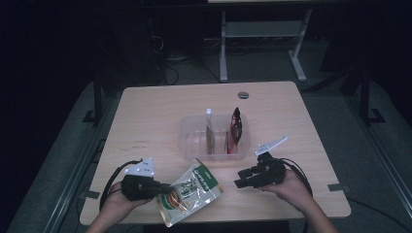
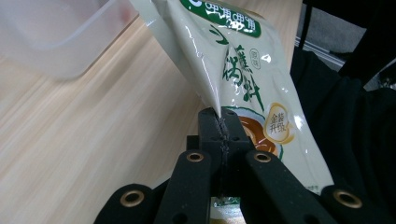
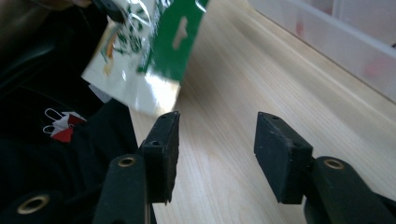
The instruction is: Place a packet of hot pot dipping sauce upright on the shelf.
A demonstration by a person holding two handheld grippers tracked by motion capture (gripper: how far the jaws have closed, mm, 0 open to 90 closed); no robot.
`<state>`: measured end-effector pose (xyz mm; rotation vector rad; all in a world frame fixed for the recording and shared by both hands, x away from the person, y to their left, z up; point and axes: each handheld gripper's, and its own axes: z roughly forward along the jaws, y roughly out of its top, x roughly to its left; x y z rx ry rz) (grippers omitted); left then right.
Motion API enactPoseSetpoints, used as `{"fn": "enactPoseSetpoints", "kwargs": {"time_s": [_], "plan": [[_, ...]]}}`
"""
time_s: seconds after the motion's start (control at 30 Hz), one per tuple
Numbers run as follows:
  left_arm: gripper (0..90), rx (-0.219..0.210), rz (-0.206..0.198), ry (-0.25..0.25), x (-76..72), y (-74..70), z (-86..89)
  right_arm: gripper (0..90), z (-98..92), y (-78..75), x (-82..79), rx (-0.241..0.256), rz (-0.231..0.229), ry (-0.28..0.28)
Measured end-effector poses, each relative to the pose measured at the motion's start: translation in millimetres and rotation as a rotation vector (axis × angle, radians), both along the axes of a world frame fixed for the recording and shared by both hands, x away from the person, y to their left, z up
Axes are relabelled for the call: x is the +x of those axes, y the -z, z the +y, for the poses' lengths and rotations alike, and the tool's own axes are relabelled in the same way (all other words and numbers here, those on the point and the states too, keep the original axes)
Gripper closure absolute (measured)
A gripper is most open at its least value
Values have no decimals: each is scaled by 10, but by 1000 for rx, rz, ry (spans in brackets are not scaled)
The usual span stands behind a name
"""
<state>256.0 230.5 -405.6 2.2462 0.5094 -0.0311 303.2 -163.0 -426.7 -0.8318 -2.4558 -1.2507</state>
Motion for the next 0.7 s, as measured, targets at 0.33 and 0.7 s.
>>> {"fn": "enactPoseSetpoints", "kwargs": {"time_s": [0.33,0.7], "plan": [[900,-10,-61,73,96,-68,-299,504,45,-8,18,60,37,-50],[900,-27,-81,129,75,-97,-516,506,158,-32,42,122,62,-99]]}}
